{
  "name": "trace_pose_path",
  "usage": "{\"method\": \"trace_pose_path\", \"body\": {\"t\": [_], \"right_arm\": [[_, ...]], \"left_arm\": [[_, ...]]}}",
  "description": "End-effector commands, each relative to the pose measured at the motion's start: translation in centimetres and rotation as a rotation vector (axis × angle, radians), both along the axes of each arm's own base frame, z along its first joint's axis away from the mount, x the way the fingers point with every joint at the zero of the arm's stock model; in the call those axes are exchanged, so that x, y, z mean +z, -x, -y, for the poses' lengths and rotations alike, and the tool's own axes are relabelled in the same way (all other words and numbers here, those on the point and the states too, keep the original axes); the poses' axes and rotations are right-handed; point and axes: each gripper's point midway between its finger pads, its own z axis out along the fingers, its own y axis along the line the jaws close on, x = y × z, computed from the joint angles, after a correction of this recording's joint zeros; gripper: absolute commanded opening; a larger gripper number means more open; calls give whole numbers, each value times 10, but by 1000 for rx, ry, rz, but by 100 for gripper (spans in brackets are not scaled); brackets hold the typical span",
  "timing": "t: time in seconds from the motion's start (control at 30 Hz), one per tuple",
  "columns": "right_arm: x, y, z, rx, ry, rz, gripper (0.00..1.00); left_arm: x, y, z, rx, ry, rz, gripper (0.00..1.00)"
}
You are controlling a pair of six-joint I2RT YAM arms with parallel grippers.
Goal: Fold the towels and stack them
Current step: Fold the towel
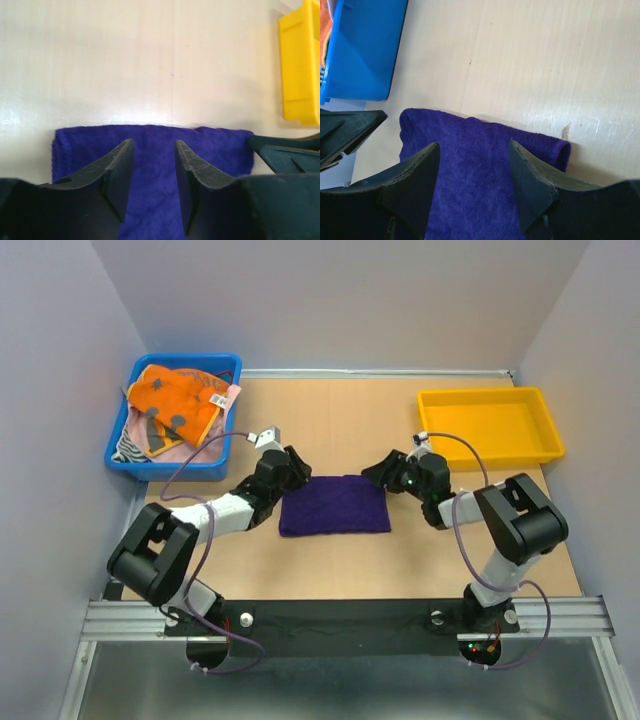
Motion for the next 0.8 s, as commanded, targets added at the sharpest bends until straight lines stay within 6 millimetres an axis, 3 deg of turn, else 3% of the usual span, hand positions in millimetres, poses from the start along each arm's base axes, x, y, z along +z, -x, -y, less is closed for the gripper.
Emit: {"method": "trace_pose_path", "body": {"t": [0.0,0.13,0.27,0.37,0.47,0.53,0.67,0.7,0.73,0.77], "right_arm": [[29,-26,-2,-54,-62,168,63],[-16,-21,9,-105,-24,89,63],[-46,-11,29,-181,-13,23,63],[-47,-7,49,-229,-10,26,62],[-34,-7,54,-221,12,74,62],[-16,-7,51,-189,13,114,62],[6,-9,46,-123,99,134,68],[-1,-9,51,-121,164,95,71],[13,-10,53,-126,184,118,73],[17,-10,57,-132,215,115,75]], "left_arm": [[-11,-18,-16,78,33,58,46],[-46,-18,-30,138,76,-6,43],[-77,-7,-43,181,86,-80,43],[-81,-4,-57,221,91,-81,43],[-71,-7,-69,239,54,-62,43],[-48,-16,-68,218,16,-7,46],[-11,-27,-55,127,-93,50,61],[12,-37,-47,114,-100,89,64],[14,-34,-47,101,-157,70,66],[36,-36,-28,55,-189,112,70]]}}
